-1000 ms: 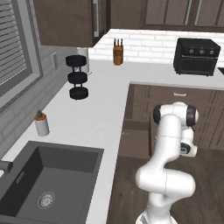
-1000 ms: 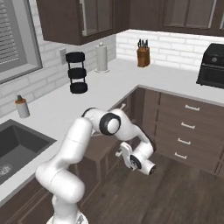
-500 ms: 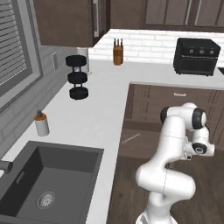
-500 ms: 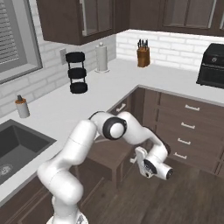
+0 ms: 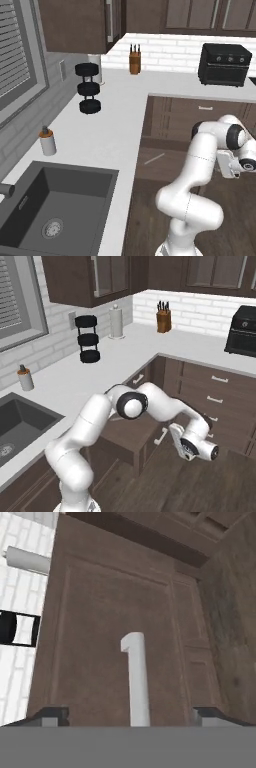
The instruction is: Take a straw from the drawer in front and place it inside the glass cup on the dining counter.
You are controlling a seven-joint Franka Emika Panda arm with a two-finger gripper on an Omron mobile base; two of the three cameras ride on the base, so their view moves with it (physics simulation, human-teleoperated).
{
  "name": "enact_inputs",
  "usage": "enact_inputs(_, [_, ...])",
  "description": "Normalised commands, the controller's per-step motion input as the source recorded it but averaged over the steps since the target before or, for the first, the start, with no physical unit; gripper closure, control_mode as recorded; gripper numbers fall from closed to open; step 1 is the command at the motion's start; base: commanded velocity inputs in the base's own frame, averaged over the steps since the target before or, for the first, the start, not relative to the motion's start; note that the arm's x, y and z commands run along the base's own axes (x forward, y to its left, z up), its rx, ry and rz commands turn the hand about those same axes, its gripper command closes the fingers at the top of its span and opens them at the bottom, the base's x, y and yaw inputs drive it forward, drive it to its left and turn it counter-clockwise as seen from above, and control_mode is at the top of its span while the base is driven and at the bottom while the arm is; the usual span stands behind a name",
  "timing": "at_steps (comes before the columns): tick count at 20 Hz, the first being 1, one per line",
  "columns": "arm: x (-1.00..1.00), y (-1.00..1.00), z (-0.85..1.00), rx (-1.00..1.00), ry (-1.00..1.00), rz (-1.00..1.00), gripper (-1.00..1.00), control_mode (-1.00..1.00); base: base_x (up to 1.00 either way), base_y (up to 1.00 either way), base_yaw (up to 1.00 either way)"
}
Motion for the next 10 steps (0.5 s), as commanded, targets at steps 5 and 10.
enact_inputs(5, [-0.39,0.09,1.0,-0.31,-0.02,-0.03,-1.0,-1.0,0.0,0.0,0.0])
enact_inputs(10, [-0.02,0.57,1.0,-0.38,0.01,-0.01,-1.0,-1.0,0.0,0.0,0.0])
